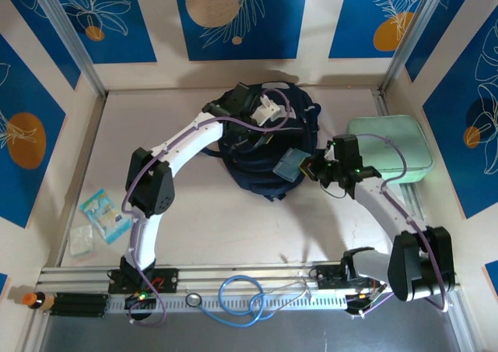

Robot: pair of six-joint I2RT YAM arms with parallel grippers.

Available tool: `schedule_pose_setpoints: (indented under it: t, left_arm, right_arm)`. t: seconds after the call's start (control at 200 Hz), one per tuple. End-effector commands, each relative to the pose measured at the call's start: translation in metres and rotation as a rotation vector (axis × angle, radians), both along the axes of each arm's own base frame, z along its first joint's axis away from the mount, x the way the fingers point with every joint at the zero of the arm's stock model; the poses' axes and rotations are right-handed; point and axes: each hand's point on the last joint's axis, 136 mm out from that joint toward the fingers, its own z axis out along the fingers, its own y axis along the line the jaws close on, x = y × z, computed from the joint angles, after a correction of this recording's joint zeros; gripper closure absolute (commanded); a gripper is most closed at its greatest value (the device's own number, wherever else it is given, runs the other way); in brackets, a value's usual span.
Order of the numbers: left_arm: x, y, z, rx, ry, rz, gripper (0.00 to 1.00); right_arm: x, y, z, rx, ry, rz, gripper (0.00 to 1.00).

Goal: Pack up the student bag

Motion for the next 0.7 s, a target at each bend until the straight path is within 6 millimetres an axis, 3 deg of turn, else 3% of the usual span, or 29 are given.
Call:
schedule_pose_setpoints:
  t: [0.0,0.135,0.35,0.55,0.695]
  left_arm:
    - [0.001,-0.013,0.050,-0.151,-0.046,0.002,1.00]
    - [0.006,-0.015,0.058,-0.178,-0.051,0.030,1.00]
    - [0.013,-0.016,0.062,-0.205,-0.046,0.078,1.00]
    - [0.015,-0.020,0.074,-0.259,-0.043,0.080,0.98]
    - [0.020,-0.017,0.079,-0.281,-0.039,0.106,0.98]
  right_arm:
    - [0.035,0.007,0.026,0.055,-0.079,-0.057,0.97]
    - [0.060,0.013,0.031,0.042,-0.056,-0.119,0.97]
    - [0.089,0.011,0.005,-0.014,0.071,-0.328,0.97]
    - [0.122,0.035,0.013,0.060,-0.027,-0.383,0.99]
    - [0.134,0.046,0.013,0.088,-0.112,-0.429,0.97]
